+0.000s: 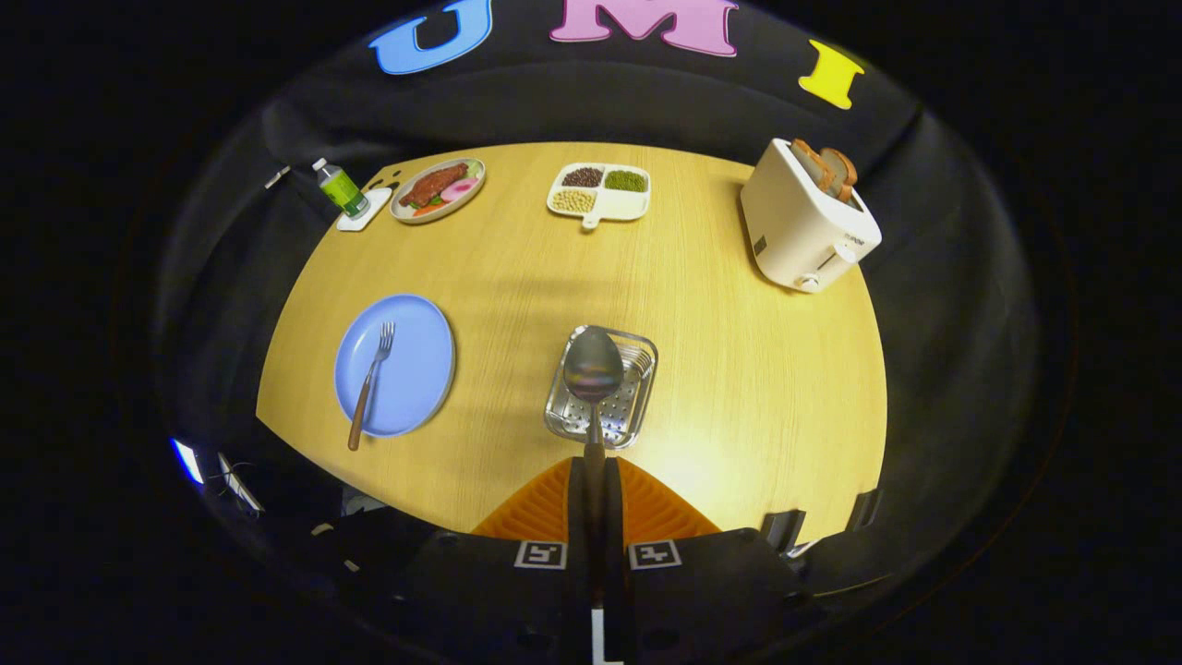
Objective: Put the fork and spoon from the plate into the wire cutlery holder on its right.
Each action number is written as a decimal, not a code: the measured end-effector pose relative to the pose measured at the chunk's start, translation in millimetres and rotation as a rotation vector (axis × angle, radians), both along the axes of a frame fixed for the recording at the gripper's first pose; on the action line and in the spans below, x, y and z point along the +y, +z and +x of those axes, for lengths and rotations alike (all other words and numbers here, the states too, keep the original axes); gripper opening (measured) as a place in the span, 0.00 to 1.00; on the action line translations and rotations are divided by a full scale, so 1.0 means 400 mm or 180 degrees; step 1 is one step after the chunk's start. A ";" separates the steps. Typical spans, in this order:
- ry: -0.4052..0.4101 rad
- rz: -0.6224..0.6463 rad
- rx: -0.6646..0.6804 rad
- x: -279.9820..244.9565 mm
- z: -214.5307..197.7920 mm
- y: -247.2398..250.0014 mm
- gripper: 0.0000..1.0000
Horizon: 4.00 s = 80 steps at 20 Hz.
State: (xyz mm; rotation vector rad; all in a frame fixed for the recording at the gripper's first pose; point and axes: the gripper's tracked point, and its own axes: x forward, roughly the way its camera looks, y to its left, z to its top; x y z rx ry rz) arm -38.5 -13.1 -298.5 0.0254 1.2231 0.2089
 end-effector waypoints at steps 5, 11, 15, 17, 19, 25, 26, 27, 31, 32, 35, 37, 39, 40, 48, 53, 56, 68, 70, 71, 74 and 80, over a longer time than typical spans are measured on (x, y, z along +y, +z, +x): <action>0.0114 -0.0001 0.0457 -0.015 -0.004 -0.058 0.10; 0.0277 -0.0132 0.0743 0.004 0.040 -0.122 0.10; 0.0270 -0.0134 0.0797 0.013 0.063 -0.146 0.11; 0.0243 -0.0109 0.0747 0.014 0.078 -0.143 0.12; 0.0187 -0.0080 0.0723 0.012 0.079 -0.140 0.13; 0.0066 0.0055 0.0313 0.035 0.114 -0.077 0.16; 0.0047 0.0098 0.0198 0.049 0.124 -0.053 0.17; 0.0037 0.0157 0.0097 0.071 0.131 -0.027 0.16; 0.0095 0.0533 -0.0125 0.220 0.128 0.061 0.30; 0.0134 0.0602 -0.0133 0.264 0.121 0.069 0.40; 0.0307 0.0770 -0.0121 0.410 0.097 0.076 0.52; 0.0415 0.0899 -0.0058 0.517 0.079 0.062 0.52; 0.0512 0.0970 0.0029 0.609 0.062 0.038 0.52; 0.0560 0.0969 0.0065 0.647 0.056 0.020 0.52; 0.0708 0.0684 0.0349 0.809 0.013 -0.185 0.52; 0.0733 0.0509 0.0442 0.838 0.010 -0.265 0.47; 0.0819 0.0337 0.0457 0.842 0.002 -0.301 0.27; 0.0530 0.0902 0.0285 0.758 0.057 -0.151 0.07; 0.0475 0.1003 0.0224 0.713 0.062 -0.095 0.07; 0.0462 0.1023 0.0190 0.683 0.064 -0.066 0.07; 0.0462 0.0977 0.0130 0.562 0.062 0.000 0.07; 0.0368 0.0650 0.0194 0.262 0.043 0.074 0.07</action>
